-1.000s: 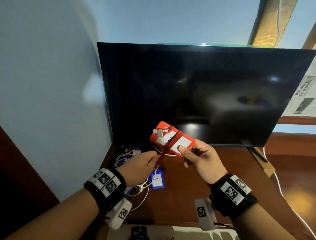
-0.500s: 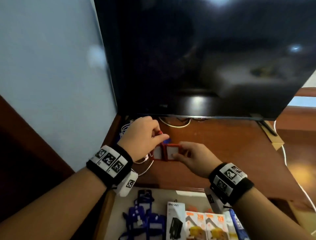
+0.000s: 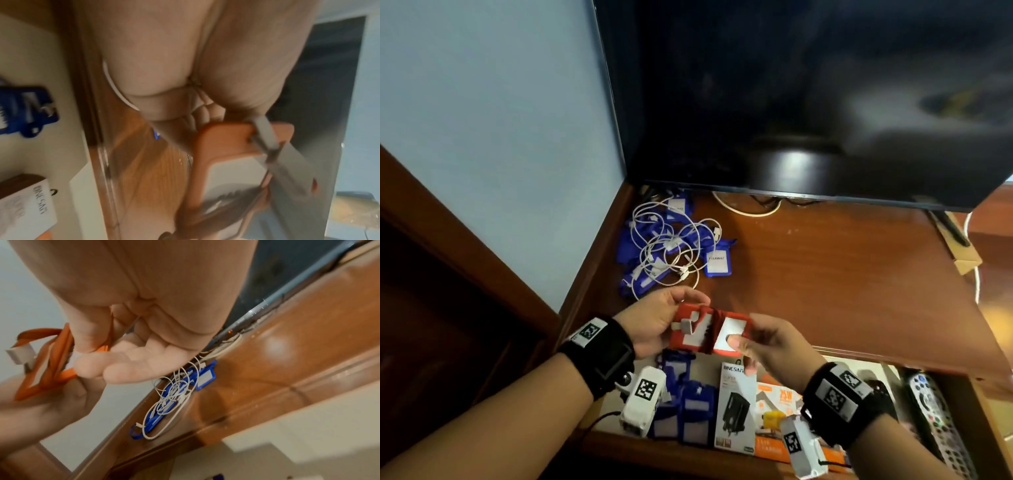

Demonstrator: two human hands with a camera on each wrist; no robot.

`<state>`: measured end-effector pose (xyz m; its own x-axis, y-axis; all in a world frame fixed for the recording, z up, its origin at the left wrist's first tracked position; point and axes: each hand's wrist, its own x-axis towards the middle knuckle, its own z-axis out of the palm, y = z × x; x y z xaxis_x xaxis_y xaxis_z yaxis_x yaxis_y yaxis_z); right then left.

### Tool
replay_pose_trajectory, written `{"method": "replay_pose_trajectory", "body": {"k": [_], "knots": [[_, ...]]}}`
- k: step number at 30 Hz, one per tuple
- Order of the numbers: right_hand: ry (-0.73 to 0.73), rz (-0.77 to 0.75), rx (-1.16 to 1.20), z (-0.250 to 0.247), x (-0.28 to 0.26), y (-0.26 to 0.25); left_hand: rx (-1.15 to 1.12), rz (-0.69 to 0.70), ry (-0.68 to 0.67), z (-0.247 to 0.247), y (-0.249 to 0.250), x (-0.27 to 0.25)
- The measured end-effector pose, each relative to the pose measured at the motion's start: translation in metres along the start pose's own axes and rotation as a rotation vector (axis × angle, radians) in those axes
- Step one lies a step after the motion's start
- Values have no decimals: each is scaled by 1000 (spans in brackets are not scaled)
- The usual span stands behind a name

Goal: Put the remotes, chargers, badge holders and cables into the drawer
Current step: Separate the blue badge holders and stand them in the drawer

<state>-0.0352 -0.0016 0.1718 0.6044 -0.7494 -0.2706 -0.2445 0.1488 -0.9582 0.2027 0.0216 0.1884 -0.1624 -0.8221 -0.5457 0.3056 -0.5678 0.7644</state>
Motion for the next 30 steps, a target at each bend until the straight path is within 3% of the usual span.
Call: {"method": "replay_pose_trajectory", "body": {"k": [7,11,13,16,18,21,26,30], "knots": [[96,69,216,14,3,22,-330,115,89,-3,-41,-8],[122,143,259,20,7,31,-325,147,-66,-11,-47,-20],[126,188,265,23,9,34,-153,188,-69,-10,-47,-22],[88,281,210,27,13,44,324,292,88,-11,-56,-14],[19,314,-95,26,13,50,581,291,95,-18,-66,-10],[-62,322,-542,14,9,59,776,201,65,-29,-85,-7],[10,285,-697,-13,15,67,1035,134,64,-33,-113,20],[38,218,-772,-31,25,58,1091,43,114,-35,-128,58]]}}
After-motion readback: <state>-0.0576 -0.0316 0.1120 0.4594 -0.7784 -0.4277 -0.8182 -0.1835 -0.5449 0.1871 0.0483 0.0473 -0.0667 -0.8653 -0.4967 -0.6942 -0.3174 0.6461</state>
